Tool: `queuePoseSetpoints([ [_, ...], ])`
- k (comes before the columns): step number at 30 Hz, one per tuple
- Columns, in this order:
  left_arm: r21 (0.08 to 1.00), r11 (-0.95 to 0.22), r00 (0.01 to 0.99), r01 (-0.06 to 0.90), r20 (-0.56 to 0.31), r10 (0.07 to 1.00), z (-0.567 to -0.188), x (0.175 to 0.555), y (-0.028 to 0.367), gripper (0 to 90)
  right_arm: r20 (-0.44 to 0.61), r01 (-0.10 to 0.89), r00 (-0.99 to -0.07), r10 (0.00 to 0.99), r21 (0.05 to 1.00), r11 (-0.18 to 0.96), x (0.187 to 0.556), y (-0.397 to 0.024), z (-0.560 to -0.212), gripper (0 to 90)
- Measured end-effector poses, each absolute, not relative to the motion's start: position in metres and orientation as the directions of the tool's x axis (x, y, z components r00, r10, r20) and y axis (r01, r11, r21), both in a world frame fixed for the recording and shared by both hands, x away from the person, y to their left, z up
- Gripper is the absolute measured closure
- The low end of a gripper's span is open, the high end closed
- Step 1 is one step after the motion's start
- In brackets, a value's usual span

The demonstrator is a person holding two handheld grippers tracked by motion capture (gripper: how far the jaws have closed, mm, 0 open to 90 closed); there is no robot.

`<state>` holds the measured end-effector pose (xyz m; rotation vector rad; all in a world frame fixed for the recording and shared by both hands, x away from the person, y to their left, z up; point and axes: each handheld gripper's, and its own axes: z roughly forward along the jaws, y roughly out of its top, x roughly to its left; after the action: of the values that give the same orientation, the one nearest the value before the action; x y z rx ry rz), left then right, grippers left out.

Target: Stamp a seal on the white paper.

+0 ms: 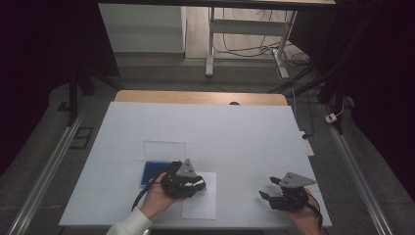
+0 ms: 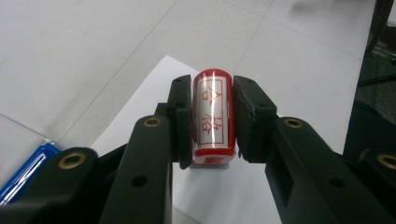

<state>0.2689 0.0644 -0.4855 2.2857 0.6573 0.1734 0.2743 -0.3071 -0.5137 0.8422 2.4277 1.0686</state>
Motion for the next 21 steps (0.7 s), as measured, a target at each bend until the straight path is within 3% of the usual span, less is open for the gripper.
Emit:
queuePoseSetpoints([
  [21,0.668,-0.619,0.860,0.413,-0.063,0.507,-0.497,0.273,0.059,69.5,-0.084,0.377,-0.758,0.647,0.753,0.540,0.274,-0.308,-0.514,32.6],
])
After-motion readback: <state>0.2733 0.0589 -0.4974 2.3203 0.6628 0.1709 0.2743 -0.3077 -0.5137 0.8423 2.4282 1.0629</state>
